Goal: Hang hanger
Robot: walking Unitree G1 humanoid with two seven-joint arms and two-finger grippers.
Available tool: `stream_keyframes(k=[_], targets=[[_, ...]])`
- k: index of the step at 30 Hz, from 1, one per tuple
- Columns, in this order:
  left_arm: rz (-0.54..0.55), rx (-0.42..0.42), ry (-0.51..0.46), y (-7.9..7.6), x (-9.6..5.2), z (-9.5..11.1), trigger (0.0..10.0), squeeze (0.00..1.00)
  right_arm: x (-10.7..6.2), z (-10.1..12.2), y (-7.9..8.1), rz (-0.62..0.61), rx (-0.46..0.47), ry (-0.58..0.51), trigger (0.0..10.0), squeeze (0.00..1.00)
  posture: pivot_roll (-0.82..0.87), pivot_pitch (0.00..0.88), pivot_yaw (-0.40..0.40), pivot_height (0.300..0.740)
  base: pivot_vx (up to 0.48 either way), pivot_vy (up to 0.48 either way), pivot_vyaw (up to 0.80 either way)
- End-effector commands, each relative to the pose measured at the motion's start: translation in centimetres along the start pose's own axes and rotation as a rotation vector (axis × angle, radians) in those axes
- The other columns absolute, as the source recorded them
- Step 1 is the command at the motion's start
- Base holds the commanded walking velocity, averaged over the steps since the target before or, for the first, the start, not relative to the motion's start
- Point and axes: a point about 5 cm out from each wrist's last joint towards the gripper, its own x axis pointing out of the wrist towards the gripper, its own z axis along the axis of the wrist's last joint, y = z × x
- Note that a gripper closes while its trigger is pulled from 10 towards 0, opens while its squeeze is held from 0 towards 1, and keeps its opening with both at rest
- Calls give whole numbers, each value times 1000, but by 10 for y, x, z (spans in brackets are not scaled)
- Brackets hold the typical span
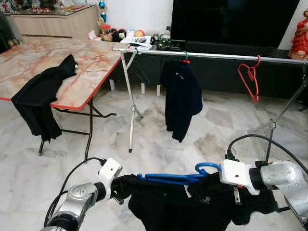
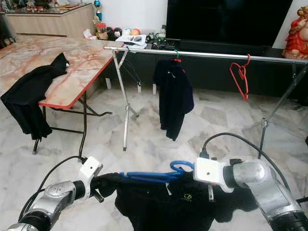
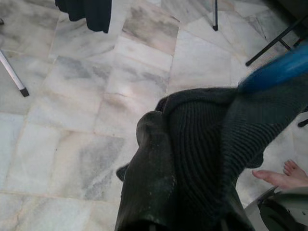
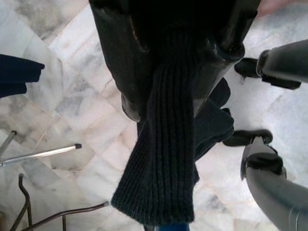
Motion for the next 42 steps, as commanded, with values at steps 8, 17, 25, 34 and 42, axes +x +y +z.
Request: stream_keyframes(k=[8, 17, 25, 34, 42], targets=[[27, 20, 23, 7, -6, -2, 0, 0, -7, 24, -24, -167, 103, -296, 10000, 0, 50, 20, 19, 740, 0, 0, 0], [22, 22, 30, 6, -6, -2, 0, 0, -6, 21, -4, 4, 98, -319, 10000, 0, 49, 14, 20, 740, 0, 0, 0], [22, 24, 31, 6, -6, -2, 0, 0, -9, 14, 3, 84, 78, -264, 10000, 0, 49, 19, 18, 740, 0, 0, 0], [22, 25, 39, 6, -6, -3, 0, 0, -9, -24, 7, 95, 15, 88, 10000, 0, 51, 26, 20, 740, 0, 0, 0], [11, 31, 41, 6, -6, -1, 0, 0, -2, -27, -8, -68, -5, 117, 10000, 0, 53, 29, 20, 740, 0, 0, 0]])
